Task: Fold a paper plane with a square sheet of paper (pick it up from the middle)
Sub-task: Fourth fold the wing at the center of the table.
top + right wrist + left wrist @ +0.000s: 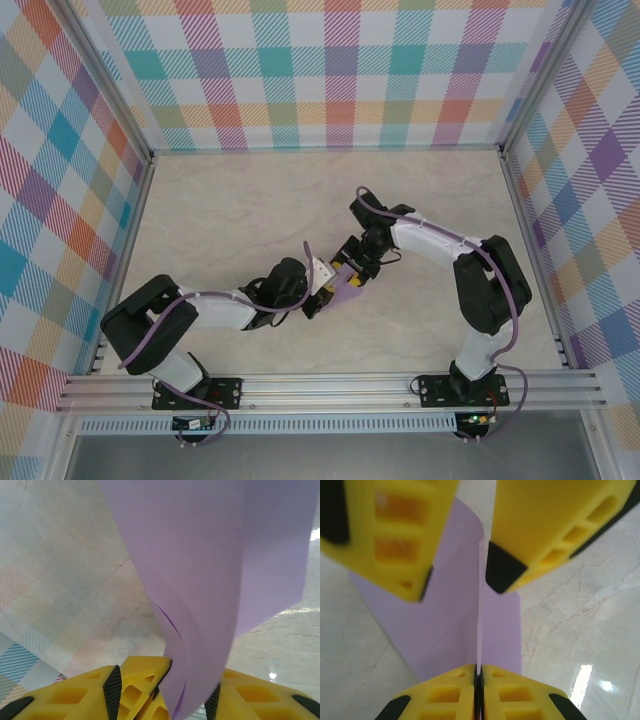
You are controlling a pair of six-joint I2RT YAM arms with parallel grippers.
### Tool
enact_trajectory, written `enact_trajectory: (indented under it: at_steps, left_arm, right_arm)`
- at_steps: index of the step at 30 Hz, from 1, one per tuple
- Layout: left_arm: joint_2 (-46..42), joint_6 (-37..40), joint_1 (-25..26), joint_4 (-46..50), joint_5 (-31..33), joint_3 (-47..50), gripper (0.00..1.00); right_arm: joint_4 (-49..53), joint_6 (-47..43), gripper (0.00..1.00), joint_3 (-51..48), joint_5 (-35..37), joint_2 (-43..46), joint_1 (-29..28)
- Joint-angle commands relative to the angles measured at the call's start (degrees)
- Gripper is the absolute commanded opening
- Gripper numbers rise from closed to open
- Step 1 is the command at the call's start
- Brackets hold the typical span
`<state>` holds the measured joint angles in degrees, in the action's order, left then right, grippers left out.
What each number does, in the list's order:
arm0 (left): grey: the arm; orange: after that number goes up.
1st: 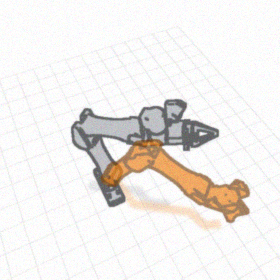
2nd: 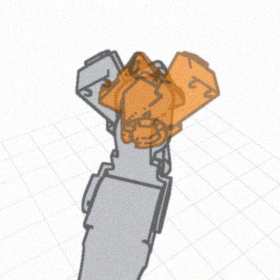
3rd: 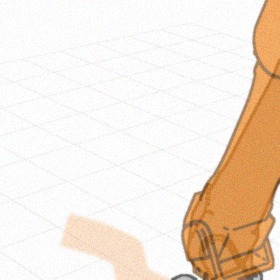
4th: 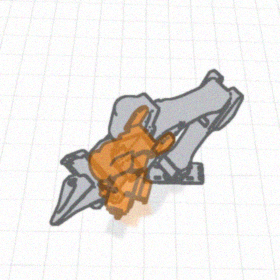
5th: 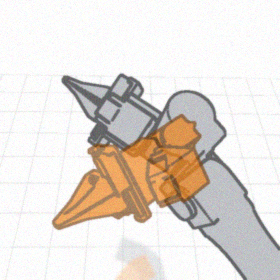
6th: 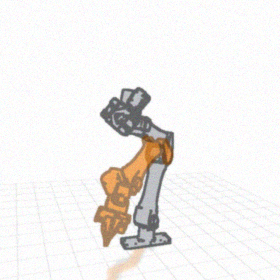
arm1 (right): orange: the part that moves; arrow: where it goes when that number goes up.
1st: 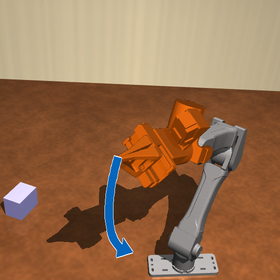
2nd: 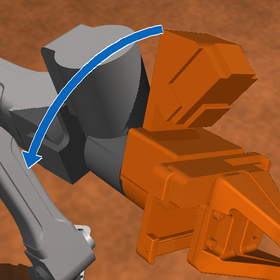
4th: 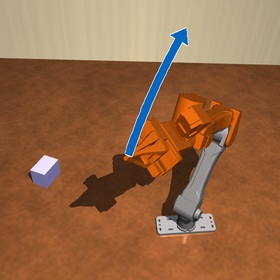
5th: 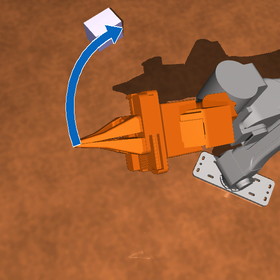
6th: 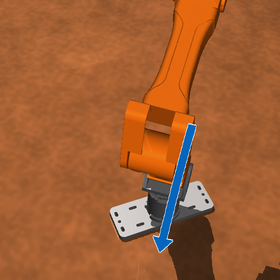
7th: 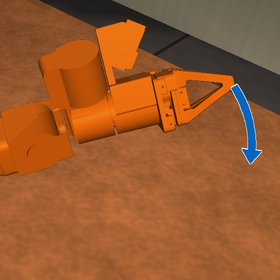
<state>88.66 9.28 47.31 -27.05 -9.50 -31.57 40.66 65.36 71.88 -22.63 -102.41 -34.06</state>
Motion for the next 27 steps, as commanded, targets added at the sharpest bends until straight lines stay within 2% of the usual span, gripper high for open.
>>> enact_trajectory:
  at_steps: [1,6,8,9,13,17,27]
  left_arm:
    - [-0.7,4.7,-0.7,2.0,1.5,-2.5,0.11]
    - [0.5,4.1,-0.7,1.6,1.4,-3.0,0.13]
    - [0.7,2.2,-0.7,1.7,1.5,-2.8,0.20]
    - [0.7,0.7,-0.7,1.4,1.6,-2.4,0.26]
    - [0.2,-5.6,-0.7,-1.2,1.5,-0.2,0.39]
    - [-0.2,-9.2,-0.6,-3.9,1.6,2.2,0.40]
    - [-2.7,-10.0,0.3,-4.1,5.1,5.2,0.41]
  right_arm:
    - [3.5,-0.3,0.46,2.0,-1.3,-1.2,0.0]
    - [3.3,0.1,0.26,2.0,-1.0,-1.6,0.0]
    - [3.3,0.4,0.19,2.0,-0.4,-1.5,0.0]
    - [3.3,0.5,0.18,1.9,-0.2,-1.5,0.0]
    - [3.0,0.8,0.17,1.8,0.0,-2.0,0.0]
    - [2.8,0.9,0.17,1.9,-0.2,-2.8,0.0]
    - [3.0,1.3,0.18,2.4,-0.1,-3.9,0.0]
